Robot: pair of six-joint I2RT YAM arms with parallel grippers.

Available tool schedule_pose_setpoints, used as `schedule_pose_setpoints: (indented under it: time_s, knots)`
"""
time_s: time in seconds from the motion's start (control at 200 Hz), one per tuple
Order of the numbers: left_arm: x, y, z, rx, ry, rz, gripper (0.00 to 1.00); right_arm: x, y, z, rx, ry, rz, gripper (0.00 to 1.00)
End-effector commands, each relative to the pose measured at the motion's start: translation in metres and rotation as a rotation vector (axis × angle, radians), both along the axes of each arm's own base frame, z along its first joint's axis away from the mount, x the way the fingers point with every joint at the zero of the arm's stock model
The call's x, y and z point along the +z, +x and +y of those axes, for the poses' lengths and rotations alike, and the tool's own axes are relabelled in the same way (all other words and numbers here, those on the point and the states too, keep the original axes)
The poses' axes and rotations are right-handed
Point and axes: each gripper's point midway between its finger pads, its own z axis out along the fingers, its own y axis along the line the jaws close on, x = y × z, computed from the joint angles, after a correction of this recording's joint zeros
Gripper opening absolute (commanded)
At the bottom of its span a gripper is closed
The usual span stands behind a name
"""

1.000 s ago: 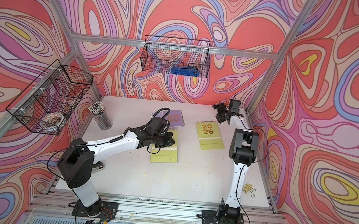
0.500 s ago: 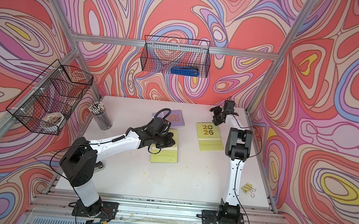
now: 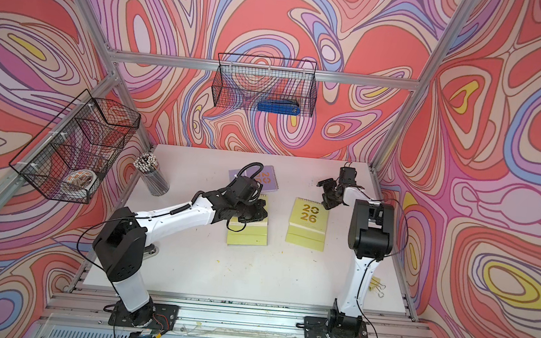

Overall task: Stack the calendars
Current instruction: Move the calendar to the center of the board, then pick up the calendar at the center of the board.

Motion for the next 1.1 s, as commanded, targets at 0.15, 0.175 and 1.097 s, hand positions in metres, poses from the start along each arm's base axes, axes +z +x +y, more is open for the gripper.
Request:
schedule_pose_setpoints:
  time_s: [0.15, 0.175, 1.097]
  knots:
    - [-0.010, -0.009, -0.017, -0.057, 0.137, -0.026, 0.00, 0.008, -0.035, 0.020, 0.164, -0.007, -0.061, 0.82]
    - [-0.010, -0.010, -0.019, -0.070, 0.164, -0.036, 0.00, 0.014, -0.036, 0.021, 0.191, -0.019, -0.072, 0.82]
    - [-0.089, 0.022, -0.070, -0.296, 0.573, -0.023, 0.00, 0.007, -0.165, 0.014, 0.417, -0.287, -0.050, 0.85]
